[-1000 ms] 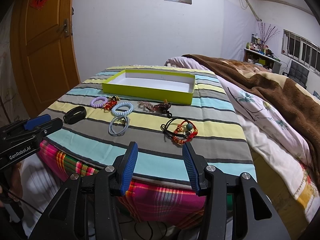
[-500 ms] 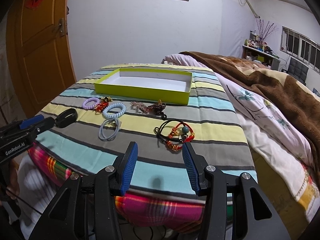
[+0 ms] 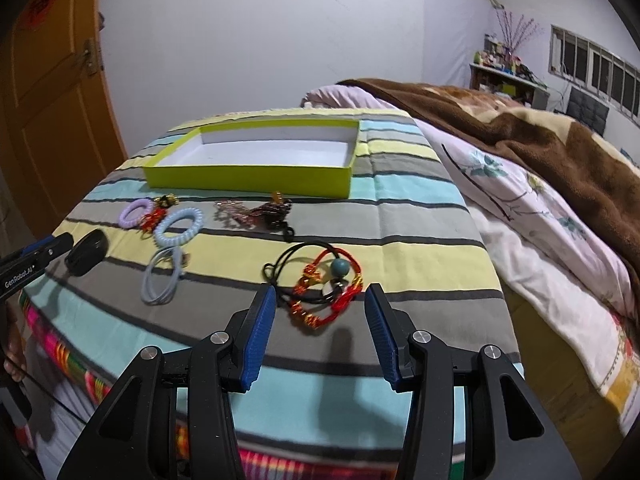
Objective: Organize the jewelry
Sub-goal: 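Grasp the black band bracelet with the left gripper while the right gripper grasps the red cord bracelet, then lift both held bracelets and carry them over the yellow-green box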
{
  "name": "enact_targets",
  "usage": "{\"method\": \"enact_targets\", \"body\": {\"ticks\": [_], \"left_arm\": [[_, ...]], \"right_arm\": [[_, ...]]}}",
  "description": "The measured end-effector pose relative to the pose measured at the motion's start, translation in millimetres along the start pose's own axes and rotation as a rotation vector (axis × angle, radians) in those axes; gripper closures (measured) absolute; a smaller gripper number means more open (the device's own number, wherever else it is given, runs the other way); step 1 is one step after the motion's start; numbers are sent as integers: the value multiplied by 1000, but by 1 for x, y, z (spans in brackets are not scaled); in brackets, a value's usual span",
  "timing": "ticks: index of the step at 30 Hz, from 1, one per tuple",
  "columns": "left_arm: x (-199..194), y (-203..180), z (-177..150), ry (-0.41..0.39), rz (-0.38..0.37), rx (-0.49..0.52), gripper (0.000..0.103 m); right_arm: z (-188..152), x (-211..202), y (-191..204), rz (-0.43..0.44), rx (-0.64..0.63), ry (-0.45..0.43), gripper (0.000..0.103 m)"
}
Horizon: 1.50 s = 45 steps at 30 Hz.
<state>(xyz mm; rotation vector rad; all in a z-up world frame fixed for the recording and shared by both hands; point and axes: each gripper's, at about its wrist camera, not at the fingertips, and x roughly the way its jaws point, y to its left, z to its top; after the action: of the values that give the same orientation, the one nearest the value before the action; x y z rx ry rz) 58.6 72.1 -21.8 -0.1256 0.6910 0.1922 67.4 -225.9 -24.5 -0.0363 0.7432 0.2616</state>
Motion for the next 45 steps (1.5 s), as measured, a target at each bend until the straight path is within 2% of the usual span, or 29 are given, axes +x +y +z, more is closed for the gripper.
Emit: {"method": "enact_targets", "body": {"ticks": [3, 6, 7, 8, 10, 13, 16, 18, 26, 30, 35, 38, 45], "left_arm": [[9, 1, 1, 19, 2, 1, 54], [16, 1, 2, 41, -5, 1, 60], [19, 1, 1, 49, -3, 0, 63], [21, 2, 1, 57, -3, -1, 66], [25, 3, 0, 72, -6, -8, 71], [27, 3, -1, 77, 3, -5, 74], [29, 3, -1, 77, 9, 3, 76], [29, 3, -1, 76, 16, 9, 78], [31, 4, 1, 78, 11, 14, 90], [32, 5, 1, 80, 7, 11, 90], [32, 4, 1, 79, 9, 12, 90], [31, 5, 1, 78, 9, 12, 90], [30, 7, 2, 76, 2, -4, 91]], "right_arm": [[3, 10, -7, 0, 33, 25, 56], [4, 16, -11, 3, 57, 32, 56], [5, 16, -12, 4, 62, 27, 61], [6, 16, -13, 3, 65, 22, 72], [8, 17, -14, 2, 68, 22, 79], [10, 18, -14, -5, 67, 21, 88], [9, 18, -15, -12, 72, 25, 89], [8, 18, -16, -14, 70, 27, 94], [13, 11, -18, -10, 65, -5, 95], [19, 6, -17, -11, 55, -33, 95], [28, -11, -12, 10, 33, -107, 95], [32, -11, -13, 44, 56, -110, 95], [41, -27, -9, 63, 46, -155, 95]]}}
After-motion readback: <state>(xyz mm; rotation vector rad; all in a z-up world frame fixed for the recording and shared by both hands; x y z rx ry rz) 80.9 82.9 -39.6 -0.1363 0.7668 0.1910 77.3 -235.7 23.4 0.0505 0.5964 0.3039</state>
